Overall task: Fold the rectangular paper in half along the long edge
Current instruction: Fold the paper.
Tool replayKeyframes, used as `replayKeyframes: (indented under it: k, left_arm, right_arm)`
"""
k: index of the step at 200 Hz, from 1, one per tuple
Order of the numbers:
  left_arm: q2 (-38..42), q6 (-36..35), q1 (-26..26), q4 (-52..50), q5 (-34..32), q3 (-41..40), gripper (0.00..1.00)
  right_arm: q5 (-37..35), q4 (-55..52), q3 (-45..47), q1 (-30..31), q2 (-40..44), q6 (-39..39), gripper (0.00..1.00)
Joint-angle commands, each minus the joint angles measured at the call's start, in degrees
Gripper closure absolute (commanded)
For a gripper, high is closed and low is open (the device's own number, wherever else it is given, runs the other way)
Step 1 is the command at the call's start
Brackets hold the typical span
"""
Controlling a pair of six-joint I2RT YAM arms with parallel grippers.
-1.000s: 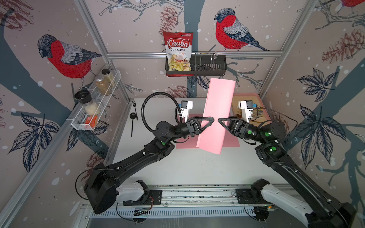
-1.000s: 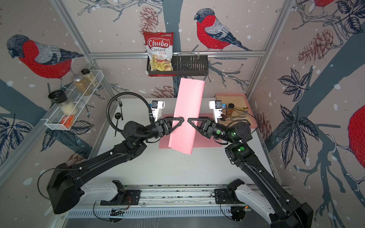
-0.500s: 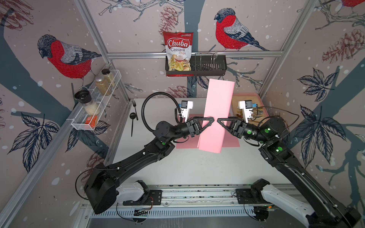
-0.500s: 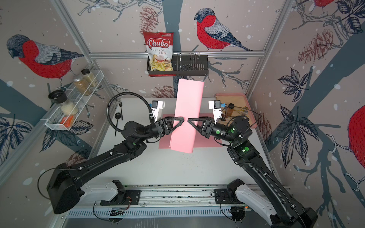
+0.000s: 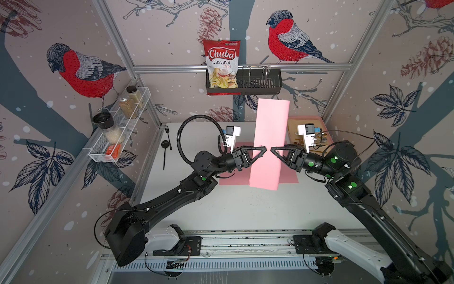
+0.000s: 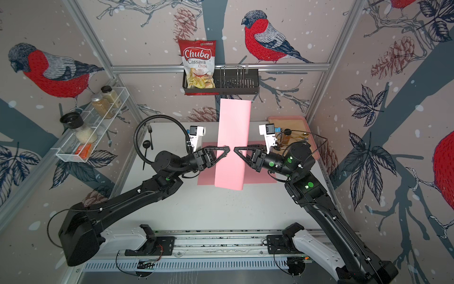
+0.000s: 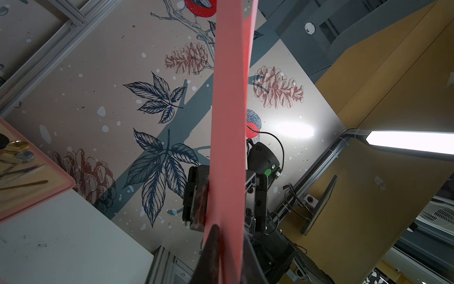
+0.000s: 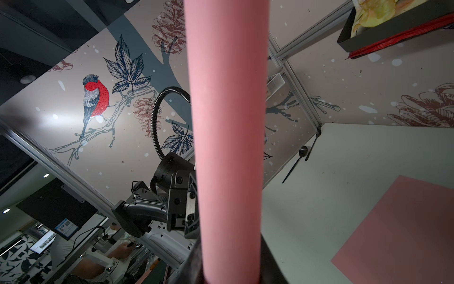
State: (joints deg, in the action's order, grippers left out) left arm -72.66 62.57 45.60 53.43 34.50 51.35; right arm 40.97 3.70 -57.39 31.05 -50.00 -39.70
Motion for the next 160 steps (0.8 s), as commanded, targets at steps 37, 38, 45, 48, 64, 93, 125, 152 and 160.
replayKeyframes:
  k: [37,38,45,48,64,93,125,152,160]
  left_arm:
    - [0.11,-0.95,0.19,2.56,0.70,-0.03,0.87]
    - [0.13,-0.95,0.19,2.56,0.72,-0.03,0.88]
    - [0.14,-0.95,0.18,2.54,0.67,-0.03,0.88]
    - [0.14,-0.95,0.19,2.55,0.60,-0.05,0.88]
    - [0.12,-0.87,0.19,2.64,0.66,-0.02,0.92]
    - [0.30,-0.95,0.19,2.64,0.75,-0.19,1.00]
    - [0.33,-0.91,0.19,3.08,0.57,-0.20,1.00]
    - [0.33,-0.69,0.14,3.55,0.59,-0.21,1.00]
    - [0.19,-0.69,0.27,3.46,0.69,-0.32,1.00]
  right_arm:
    - [-0.67,-2.47,-1.59,0.07,-0.10,3.05,0.72]
    - [-0.65,-2.47,-1.59,0.07,-0.10,3.05,0.72]
    - [-0.60,-2.45,-1.68,0.07,-0.13,3.14,0.72]
    - [-0.54,-2.47,-1.68,0.07,-0.15,3.14,0.72]
    - [-0.44,-2.61,-1.75,0.07,-0.10,3.31,0.71]
    - [-0.23,-2.30,-1.68,0.08,-0.05,3.31,0.69]
    - [-0.62,-1.60,-1.81,-0.27,0.09,3.14,0.65]
    - [-0.31,-0.31,-1.90,-0.87,0.03,2.39,0.64]
    - [-0.29,0.02,-1.86,-1.08,0.16,2.19,0.64]
